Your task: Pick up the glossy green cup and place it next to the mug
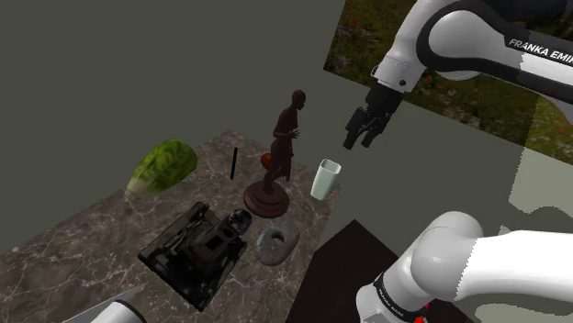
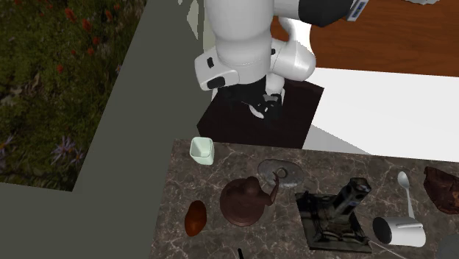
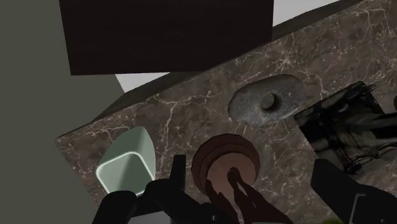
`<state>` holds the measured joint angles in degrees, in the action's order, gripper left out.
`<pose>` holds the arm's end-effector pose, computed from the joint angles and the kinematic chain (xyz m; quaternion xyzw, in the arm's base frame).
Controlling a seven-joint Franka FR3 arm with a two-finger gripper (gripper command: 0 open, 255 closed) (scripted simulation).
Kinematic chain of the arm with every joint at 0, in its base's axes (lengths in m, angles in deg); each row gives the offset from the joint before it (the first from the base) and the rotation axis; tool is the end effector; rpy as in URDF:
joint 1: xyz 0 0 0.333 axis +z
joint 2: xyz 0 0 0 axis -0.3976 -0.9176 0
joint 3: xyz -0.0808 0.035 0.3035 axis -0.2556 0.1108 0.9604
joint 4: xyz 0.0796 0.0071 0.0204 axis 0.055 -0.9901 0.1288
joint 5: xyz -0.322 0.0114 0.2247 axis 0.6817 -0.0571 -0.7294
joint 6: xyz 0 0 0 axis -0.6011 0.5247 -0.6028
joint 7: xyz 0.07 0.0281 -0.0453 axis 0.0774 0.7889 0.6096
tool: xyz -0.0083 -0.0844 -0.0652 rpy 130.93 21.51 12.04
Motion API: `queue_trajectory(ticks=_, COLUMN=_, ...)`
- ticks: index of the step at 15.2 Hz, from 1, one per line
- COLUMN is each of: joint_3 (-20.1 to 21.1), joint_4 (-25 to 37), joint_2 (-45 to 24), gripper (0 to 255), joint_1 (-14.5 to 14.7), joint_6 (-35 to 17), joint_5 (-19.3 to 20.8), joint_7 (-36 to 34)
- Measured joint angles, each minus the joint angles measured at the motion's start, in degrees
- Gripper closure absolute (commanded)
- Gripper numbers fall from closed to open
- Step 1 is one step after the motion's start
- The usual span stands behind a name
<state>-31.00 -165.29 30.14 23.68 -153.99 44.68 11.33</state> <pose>0.2999 -0.0103 0.5807 -0.9965 0.0328 0.0075 0.0763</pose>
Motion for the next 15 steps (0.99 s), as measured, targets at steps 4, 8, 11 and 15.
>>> queue_trajectory(ticks=4, joint_3=-0.9, joint_4=-2.7, joint_2=-0.9, gripper=0, joint_1=-0.9, joint_6=-4.1, joint_5=1.4, joint_7=1.1)
queue_trajectory(ticks=8, joint_3=-2.9, joint_4=-7.3, joint_2=-2.8, gripper=0, joint_1=-2.8, joint_6=-11.9, joint_5=4.1, joint_7=3.2)
queue_trajectory(ticks=11, joint_3=-4.5, joint_4=-10.1, joint_2=-4.8, gripper=0, joint_1=-4.3, joint_6=-17.9, joint_5=6.0, joint_7=4.6)
queue_trajectory(ticks=15, joint_3=-6.4, joint_4=-12.6, joint_2=-9.4, gripper=0, joint_1=-5.9, joint_6=-26.6, joint_5=8.1, joint_7=5.9)
